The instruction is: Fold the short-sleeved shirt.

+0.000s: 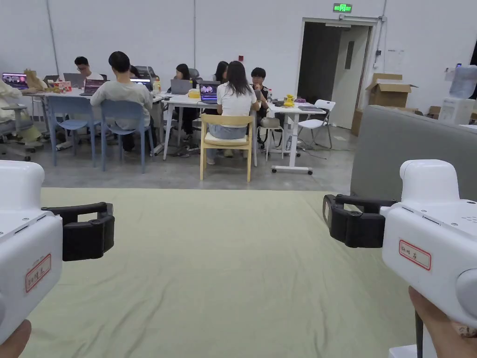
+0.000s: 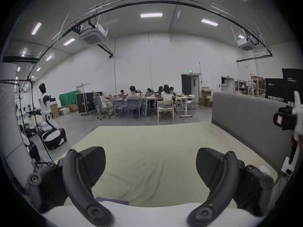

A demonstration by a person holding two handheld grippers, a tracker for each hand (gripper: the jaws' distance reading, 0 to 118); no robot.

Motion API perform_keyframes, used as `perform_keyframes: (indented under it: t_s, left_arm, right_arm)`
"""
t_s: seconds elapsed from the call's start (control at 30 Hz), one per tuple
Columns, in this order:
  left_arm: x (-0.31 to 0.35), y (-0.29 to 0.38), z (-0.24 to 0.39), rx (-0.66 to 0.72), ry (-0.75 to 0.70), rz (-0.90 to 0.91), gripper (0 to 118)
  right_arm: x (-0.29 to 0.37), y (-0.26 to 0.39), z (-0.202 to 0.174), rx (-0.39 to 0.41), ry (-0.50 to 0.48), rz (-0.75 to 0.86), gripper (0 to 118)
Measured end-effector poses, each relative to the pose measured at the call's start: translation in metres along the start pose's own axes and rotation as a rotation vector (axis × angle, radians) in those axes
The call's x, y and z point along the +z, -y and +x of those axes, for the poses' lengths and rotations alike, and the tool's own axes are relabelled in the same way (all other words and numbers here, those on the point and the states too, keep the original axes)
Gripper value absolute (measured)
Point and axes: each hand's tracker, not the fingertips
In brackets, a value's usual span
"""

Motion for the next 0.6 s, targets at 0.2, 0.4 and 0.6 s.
perform_keyframes:
  t_s: [0.2, 0.4, 0.6]
  left_arm:
    - [-0.0002, 0.0001, -0.0028, -0.015, -0.001, 0.005, 116]
    - [-0.0055, 0.0052, -0.0049, 0.009, 0.004, -0.006, 116]
    - [-0.0083, 0.0059, -0.0058, 0.019, 0.007, -0.006, 116]
  right_arm:
    - [-0.0025, -0.0024, -0.0026, -0.006, 0.011, -0.004, 118]
    - [-0.0032, -0.0028, -0.0039, -0.01, 0.018, -0.007, 118]
    - [-0.0046, -0.0023, -0.0052, -0.008, 0.034, -0.011, 118]
